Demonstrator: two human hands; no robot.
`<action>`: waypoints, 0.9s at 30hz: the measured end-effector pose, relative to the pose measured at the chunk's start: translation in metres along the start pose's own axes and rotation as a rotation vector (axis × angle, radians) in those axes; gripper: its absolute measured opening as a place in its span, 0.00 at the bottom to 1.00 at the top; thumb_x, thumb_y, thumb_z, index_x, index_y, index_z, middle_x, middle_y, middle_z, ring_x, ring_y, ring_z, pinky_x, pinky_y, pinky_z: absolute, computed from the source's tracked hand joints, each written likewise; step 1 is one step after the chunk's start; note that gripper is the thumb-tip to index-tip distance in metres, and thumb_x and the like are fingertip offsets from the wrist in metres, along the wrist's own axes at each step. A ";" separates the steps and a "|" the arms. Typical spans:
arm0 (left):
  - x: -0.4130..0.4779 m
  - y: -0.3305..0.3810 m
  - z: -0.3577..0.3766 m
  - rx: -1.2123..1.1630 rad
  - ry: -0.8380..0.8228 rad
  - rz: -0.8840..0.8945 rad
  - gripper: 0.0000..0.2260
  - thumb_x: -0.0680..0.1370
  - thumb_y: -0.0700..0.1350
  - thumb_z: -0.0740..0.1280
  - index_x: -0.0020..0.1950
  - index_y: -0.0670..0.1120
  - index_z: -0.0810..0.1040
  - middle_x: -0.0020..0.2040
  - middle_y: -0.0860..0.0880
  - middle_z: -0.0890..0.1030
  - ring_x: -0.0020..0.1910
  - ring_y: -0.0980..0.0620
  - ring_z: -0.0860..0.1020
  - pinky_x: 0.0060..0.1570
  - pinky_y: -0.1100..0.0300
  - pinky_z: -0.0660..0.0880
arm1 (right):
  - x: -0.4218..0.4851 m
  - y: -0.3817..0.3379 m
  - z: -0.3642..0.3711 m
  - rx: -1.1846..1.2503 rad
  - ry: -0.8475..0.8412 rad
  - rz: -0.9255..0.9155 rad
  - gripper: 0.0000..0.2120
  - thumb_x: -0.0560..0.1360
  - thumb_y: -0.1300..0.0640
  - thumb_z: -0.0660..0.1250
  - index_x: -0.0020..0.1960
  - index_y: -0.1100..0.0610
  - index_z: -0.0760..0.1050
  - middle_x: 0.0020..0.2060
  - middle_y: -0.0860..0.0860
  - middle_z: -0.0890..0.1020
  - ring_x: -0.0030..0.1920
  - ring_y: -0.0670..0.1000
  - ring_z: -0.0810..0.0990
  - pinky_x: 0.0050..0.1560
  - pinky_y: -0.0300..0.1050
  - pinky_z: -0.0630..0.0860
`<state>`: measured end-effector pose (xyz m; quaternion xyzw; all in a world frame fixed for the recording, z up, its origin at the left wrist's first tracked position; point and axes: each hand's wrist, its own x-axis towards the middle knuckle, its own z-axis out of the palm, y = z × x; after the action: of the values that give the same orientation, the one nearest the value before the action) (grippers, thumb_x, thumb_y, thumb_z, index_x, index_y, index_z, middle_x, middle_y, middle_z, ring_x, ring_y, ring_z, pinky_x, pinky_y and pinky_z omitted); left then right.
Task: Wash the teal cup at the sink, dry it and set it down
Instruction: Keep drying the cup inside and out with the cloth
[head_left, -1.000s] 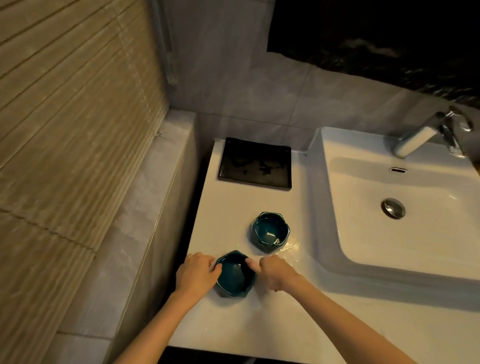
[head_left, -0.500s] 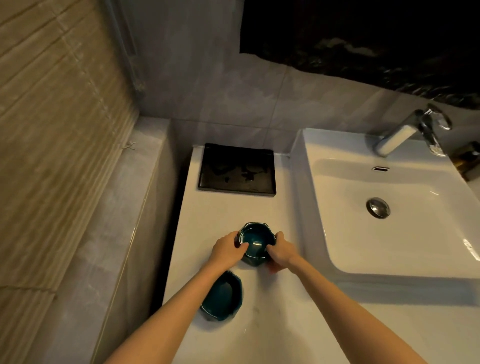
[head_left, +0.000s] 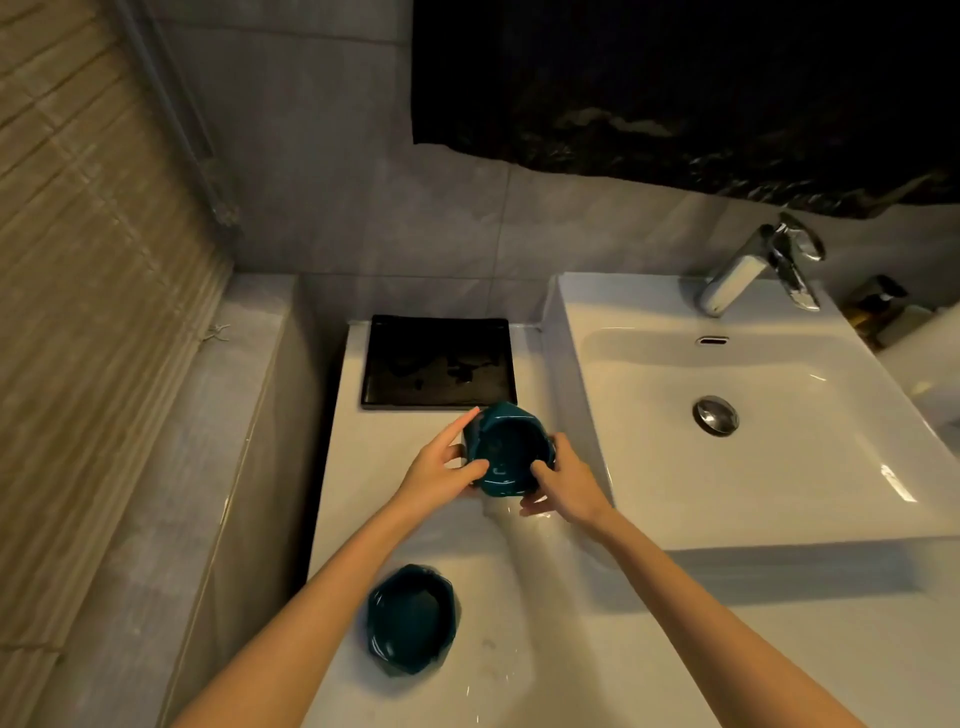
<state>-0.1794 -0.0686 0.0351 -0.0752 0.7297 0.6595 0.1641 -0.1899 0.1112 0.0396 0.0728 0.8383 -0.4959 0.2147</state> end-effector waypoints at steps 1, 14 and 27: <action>0.002 0.011 0.002 -0.023 -0.027 0.008 0.30 0.74 0.36 0.68 0.70 0.61 0.65 0.65 0.47 0.73 0.61 0.49 0.75 0.49 0.55 0.80 | -0.002 -0.005 -0.009 -0.004 0.016 -0.038 0.12 0.79 0.61 0.57 0.61 0.56 0.62 0.52 0.57 0.78 0.35 0.55 0.84 0.34 0.44 0.82; 0.037 0.125 0.118 0.131 -0.107 0.445 0.30 0.70 0.27 0.66 0.64 0.54 0.69 0.59 0.59 0.73 0.60 0.59 0.72 0.52 0.74 0.73 | -0.025 -0.024 -0.172 -0.020 0.188 -0.359 0.20 0.76 0.69 0.56 0.60 0.49 0.60 0.56 0.53 0.76 0.47 0.55 0.82 0.40 0.47 0.83; 0.059 0.157 0.235 0.425 0.031 0.781 0.24 0.71 0.36 0.72 0.64 0.48 0.70 0.60 0.52 0.75 0.59 0.54 0.74 0.57 0.58 0.76 | -0.012 0.025 -0.294 -0.226 0.368 -0.759 0.23 0.77 0.68 0.61 0.64 0.46 0.59 0.50 0.52 0.77 0.48 0.52 0.77 0.46 0.55 0.79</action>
<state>-0.2529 0.1881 0.1450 0.2316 0.8251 0.5062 -0.0962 -0.2555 0.3777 0.1471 -0.1773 0.8789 -0.4236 -0.1291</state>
